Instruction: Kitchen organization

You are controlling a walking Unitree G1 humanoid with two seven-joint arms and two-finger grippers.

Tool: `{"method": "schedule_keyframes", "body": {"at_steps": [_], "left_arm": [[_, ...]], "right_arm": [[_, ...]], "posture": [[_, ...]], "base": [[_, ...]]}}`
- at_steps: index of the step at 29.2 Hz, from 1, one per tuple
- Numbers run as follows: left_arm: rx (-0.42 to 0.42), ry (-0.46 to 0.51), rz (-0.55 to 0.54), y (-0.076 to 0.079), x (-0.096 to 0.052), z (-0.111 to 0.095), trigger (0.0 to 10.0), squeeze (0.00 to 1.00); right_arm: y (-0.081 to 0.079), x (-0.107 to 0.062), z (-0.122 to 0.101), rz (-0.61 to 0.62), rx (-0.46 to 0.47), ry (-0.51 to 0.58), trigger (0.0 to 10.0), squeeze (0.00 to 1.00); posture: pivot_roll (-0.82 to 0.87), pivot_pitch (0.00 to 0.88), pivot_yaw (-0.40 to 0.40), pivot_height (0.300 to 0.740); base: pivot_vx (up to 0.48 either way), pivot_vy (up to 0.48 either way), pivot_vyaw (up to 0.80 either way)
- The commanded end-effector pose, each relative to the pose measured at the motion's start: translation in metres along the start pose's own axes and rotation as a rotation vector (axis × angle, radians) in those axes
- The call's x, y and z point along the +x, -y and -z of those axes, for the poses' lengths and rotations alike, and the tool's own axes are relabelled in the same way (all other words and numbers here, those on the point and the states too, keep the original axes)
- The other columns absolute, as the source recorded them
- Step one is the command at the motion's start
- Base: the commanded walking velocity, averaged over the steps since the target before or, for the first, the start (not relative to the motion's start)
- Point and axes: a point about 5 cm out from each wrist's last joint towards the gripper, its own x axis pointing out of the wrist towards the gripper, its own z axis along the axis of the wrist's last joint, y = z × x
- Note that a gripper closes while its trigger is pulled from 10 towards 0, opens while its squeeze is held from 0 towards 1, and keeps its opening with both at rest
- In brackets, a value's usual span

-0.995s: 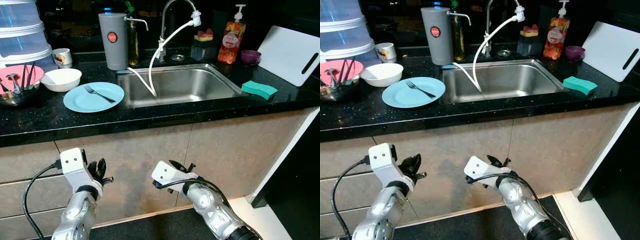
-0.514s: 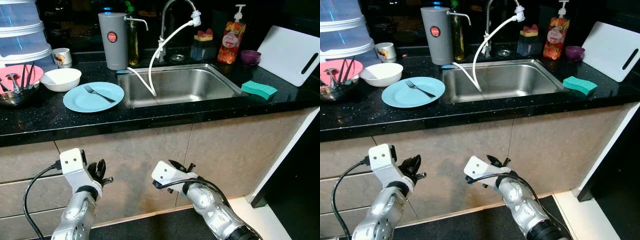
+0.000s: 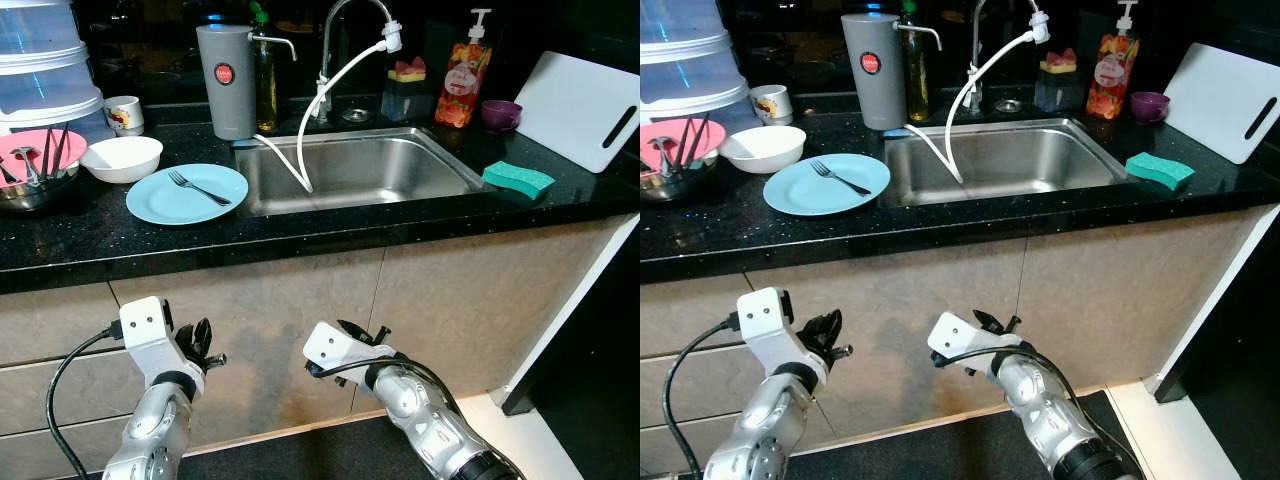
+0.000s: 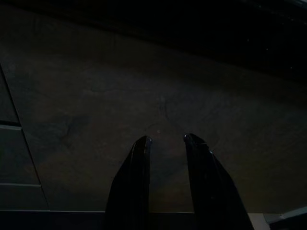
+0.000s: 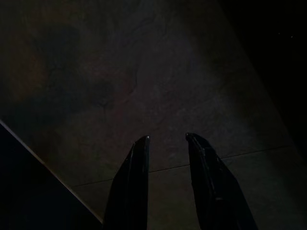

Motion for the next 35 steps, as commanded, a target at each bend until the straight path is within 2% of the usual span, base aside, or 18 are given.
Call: {"method": "schedule_keyframes", "body": {"at_steps": [1, 35], "left_arm": [[0.002, -0.015, 0.007, 0.0008, 0.0011, 0.0004, 10.0, 0.0], [-0.016, -0.034, -0.012, -0.0017, 0.0013, 0.0051, 10.0, 0.0]], "right_arm": [[0.0012, -0.0006, 0.0032, -0.002, 0.008, -0.012, 10.0, 0.0], [0.0003, -0.0013, 0.0047, -0.004, 0.005, -0.011, 10.0, 0.0]], "posture": [[-0.15, 0.014, 0.018, 0.74], [-0.15, 0.0, 0.004, 0.74]], "base": [[0.0, 0.0, 0.0], [0.0, 0.0, 0.0]]}}
